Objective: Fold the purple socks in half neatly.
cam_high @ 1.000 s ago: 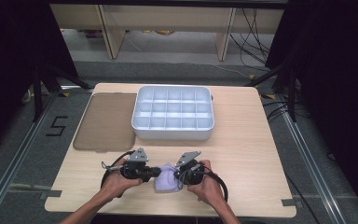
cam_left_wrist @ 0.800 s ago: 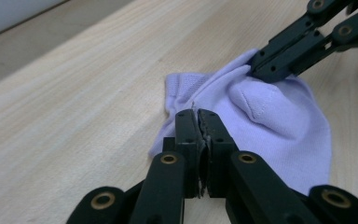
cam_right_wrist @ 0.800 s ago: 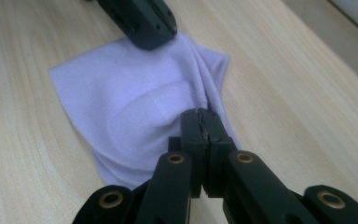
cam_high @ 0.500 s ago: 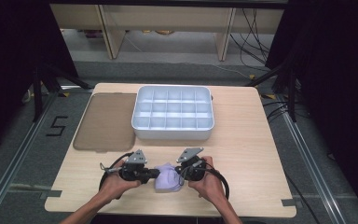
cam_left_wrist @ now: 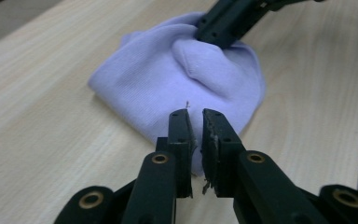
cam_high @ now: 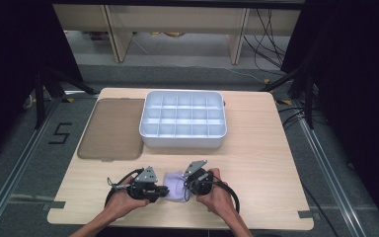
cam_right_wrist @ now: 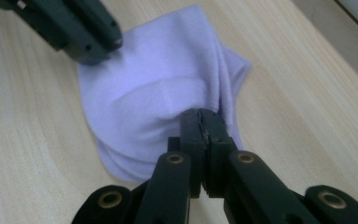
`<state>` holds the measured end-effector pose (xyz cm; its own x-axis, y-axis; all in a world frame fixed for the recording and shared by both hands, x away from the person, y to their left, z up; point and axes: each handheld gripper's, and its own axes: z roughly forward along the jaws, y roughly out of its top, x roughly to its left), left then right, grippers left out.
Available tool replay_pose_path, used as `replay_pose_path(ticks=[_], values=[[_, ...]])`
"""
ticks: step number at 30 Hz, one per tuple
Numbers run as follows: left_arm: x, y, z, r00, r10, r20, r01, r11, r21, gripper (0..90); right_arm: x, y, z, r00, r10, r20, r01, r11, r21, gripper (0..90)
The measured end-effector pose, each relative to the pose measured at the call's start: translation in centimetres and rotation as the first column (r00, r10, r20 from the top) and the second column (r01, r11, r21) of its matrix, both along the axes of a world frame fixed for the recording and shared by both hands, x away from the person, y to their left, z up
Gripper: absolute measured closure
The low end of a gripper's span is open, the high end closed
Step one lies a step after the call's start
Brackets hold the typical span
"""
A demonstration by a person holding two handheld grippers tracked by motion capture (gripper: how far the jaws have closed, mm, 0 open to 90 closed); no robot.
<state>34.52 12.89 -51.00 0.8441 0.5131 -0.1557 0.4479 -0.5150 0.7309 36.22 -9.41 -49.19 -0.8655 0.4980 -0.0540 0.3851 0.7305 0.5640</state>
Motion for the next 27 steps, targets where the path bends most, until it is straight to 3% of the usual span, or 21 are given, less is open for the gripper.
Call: replay_pose_path(ticks=[4,5,6,8,9,11,15,16,21,22,23,26,27], values=[[0.3,0.4,0.2,0.9998,0.014,0.017,-0.014,0.9998,0.016,77.4,-0.6,0.2,0.2,0.9998,-0.021,0.004,0.021,1.000,-0.008,88.4],[0.3,0.5,0.2,0.9994,0.029,0.017,-0.029,0.9996,0.003,75.3,-0.6,0.3,0.2,0.9999,-0.009,0.010,0.009,1.000,-0.002,88.1],[0.3,0.5,0.3,0.9989,0.046,0.005,-0.046,0.9988,-0.013,72.6,-0.7,0.3,0.5,0.9998,-0.020,0.008,0.020,1.000,0.010,88.2],[0.6,0.9,0.6,0.9984,0.056,0.000,-0.056,0.9984,-0.004,66.5,-1.0,0.4,1.1,0.9987,-0.037,0.034,0.036,0.999,0.027,88.2],[0.7,1.1,0.7,0.9981,0.061,-0.010,-0.061,0.9981,-0.012,64.3,-1.0,0.4,1.5,0.9992,-0.015,0.038,0.013,0.999,0.047,88.2],[0.6,1.1,0.7,0.9968,0.076,-0.025,-0.076,0.9969,-0.017,58.7,-1.2,0.5,1.7,0.9989,-0.023,0.042,0.021,0.998,0.056,88.2],[0.7,1.0,0.3,0.9947,0.087,-0.054,-0.087,0.9962,0.010,54.0,-1.3,0.6,1.6,0.9992,0.006,0.040,-0.009,0.998,0.059,88.2],[0.7,0.7,0.0,0.9905,0.107,-0.086,-0.108,0.9942,-0.005,54.3,-1.3,0.6,1.5,0.9994,-0.003,0.034,0.001,0.998,0.060,88.2],[0.8,0.2,-0.1,0.9941,0.081,-0.073,-0.080,0.9967,0.018,60.4,-1.3,0.6,1.6,0.9994,0.017,0.031,-0.019,0.998,0.062,88.1],[0.7,0.1,-0.3,0.9933,0.083,-0.080,-0.084,0.9965,0.000,68.2,-1.3,0.6,1.5,0.9993,0.019,0.031,-0.022,0.996,0.092,88.1],[0.7,0.1,-0.3,0.9933,0.083,-0.080,-0.084,0.9965,0.000,71.3,-1.3,0.6,1.5,0.9993,0.019,0.031,-0.022,0.996,0.092,88.1],[0.7,0.3,-0.4,0.9939,0.074,-0.082,-0.077,0.9967,-0.027,75.4,-1.3,0.8,1.6,0.9994,0.030,0.019,-0.032,0.993,0.111,88.2],[0.7,0.4,-0.3,0.9935,0.084,-0.077,-0.087,0.9958,-0.029,78.1,-1.5,1.1,1.5,0.9998,0.022,-0.005,-0.021,0.994,0.110,88.2]])
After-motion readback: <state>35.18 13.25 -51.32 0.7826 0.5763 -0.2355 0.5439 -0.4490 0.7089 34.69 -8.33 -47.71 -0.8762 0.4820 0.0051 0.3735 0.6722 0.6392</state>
